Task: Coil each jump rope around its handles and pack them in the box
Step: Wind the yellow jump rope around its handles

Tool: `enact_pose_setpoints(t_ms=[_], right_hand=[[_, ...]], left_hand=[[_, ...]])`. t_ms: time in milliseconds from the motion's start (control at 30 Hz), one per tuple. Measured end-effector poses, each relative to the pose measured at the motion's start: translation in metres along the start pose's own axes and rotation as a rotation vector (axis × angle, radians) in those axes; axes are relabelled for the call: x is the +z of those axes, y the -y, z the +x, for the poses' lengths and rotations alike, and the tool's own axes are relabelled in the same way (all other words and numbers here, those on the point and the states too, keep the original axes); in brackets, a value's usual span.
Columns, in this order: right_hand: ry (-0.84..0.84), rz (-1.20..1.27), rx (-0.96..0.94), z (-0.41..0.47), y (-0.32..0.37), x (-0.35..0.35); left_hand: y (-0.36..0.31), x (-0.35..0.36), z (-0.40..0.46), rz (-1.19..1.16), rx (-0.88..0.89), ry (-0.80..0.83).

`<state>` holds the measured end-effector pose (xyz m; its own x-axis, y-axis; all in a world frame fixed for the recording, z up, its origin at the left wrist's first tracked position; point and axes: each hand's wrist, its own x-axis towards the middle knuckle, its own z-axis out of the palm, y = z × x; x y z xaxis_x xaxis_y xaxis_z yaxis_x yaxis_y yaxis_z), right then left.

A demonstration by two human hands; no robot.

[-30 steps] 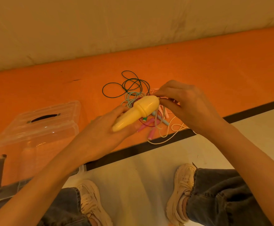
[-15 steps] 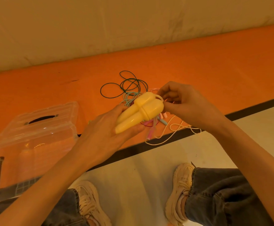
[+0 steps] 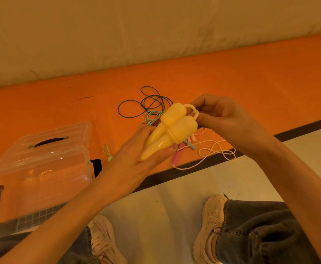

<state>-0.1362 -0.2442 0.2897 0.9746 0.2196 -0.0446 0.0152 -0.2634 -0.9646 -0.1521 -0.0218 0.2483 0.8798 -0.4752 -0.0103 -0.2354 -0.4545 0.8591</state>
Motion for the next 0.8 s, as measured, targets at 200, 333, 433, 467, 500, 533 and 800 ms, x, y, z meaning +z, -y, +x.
enact_pose_setpoints(t_ms=[200,333,433,467,500,533,800], right_hand=[[0.063,0.145,0.035,-0.001,0.0,-0.003],[0.029,0.108,0.025,-0.002,0.002,-0.005],[0.016,0.043,0.016,-0.003,0.002,-0.007],[0.009,0.012,0.015,-0.003,0.001,-0.007],[0.001,-0.023,0.011,-0.003,0.0,-0.008],[-0.001,-0.059,0.005,-0.003,-0.001,-0.009],[-0.049,-0.59,-0.088,0.0,-0.007,0.0]], left_hand=[[-0.011,0.007,-0.004,-0.253,0.004,0.172],[-0.015,0.006,-0.004,-0.378,-0.03,0.267],[-0.014,0.003,-0.001,-0.478,-0.113,0.331],[-0.013,0.002,0.001,-0.493,-0.133,0.347],[-0.012,0.0,0.002,-0.485,-0.147,0.36],[-0.01,-0.001,0.003,-0.451,-0.155,0.369],[0.0,-0.006,0.003,0.271,-0.096,0.167]])
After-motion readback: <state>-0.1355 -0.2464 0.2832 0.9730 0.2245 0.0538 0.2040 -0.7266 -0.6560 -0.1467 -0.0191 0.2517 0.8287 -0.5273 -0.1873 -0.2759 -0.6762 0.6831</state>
